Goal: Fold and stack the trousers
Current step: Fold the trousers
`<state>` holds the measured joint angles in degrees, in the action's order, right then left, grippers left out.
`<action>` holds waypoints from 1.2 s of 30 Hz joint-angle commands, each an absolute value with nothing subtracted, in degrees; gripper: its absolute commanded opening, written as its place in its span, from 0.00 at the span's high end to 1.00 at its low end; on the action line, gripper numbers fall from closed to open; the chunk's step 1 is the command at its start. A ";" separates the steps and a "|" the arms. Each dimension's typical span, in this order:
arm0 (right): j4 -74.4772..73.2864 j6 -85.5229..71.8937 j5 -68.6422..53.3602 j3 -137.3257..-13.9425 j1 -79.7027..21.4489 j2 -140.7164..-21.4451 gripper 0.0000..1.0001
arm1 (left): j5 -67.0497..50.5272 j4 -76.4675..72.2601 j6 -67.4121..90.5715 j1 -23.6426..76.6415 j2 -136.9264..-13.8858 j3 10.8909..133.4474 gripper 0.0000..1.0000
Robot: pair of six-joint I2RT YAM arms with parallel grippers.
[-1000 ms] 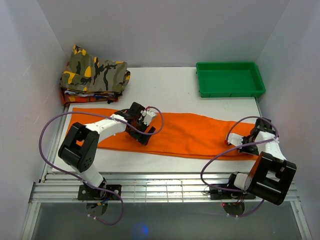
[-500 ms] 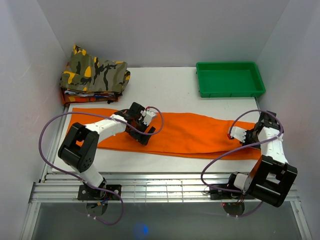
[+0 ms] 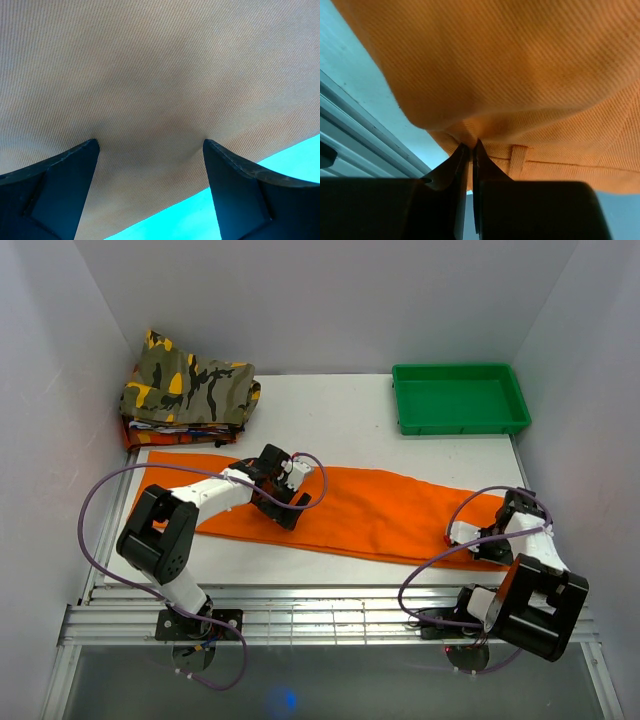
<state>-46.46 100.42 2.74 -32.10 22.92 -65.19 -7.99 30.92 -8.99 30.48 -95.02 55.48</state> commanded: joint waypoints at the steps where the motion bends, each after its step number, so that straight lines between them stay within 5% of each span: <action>1: -39.04 98.44 5.09 -29.98 23.20 -69.33 0.92 | -7.47 36.47 -8.09 29.18 -99.67 51.15 0.02; 6: -32.09 95.80 6.24 -32.60 23.29 -76.37 0.92 | -10.54 37.44 -8.26 27.61 -96.86 51.94 0.02; 9: -31.81 95.89 6.07 -34.36 23.20 -77.69 0.82 | -14.66 39.54 -10.01 25.41 -92.91 52.55 0.02; 12: -39.08 95.63 1.00 -40.22 23.20 -76.65 0.42 | -19.14 41.66 -13.52 24.43 -85.80 53.87 0.02; 13: -44.51 95.19 -1.30 -42.08 23.20 -75.94 0.19 | -20.29 41.92 -14.49 24.43 -83.87 55.44 0.02; 15: -50.25 94.40 -8.30 -48.38 23.12 -73.40 0.02 | -22.75 41.40 -16.07 24.43 -79.64 57.64 0.02; 16: -55.49 93.79 -10.79 -50.95 23.03 -72.08 0.10 | -23.72 40.70 -16.78 24.43 -79.02 60.27 0.02; 21: -64.95 83.46 -29.40 -65.46 20.76 -73.03 0.10 | -25.22 32.98 -16.18 24.35 -78.32 65.22 0.02; 25: -59.08 67.30 -33.66 -73.19 13.38 -81.79 0.01 | -21.10 17.70 -9.94 24.43 -79.35 64.16 0.02; 31: -48.52 52.84 -35.68 -82.78 5.28 -99.45 0.33 | -33.21 16.96 -10.99 24.43 -92.88 76.62 0.11; 36: -44.48 47.82 -36.57 -90.08 2.12 -108.88 0.42 | -39.72 19.25 -8.54 24.43 -104.14 84.81 0.21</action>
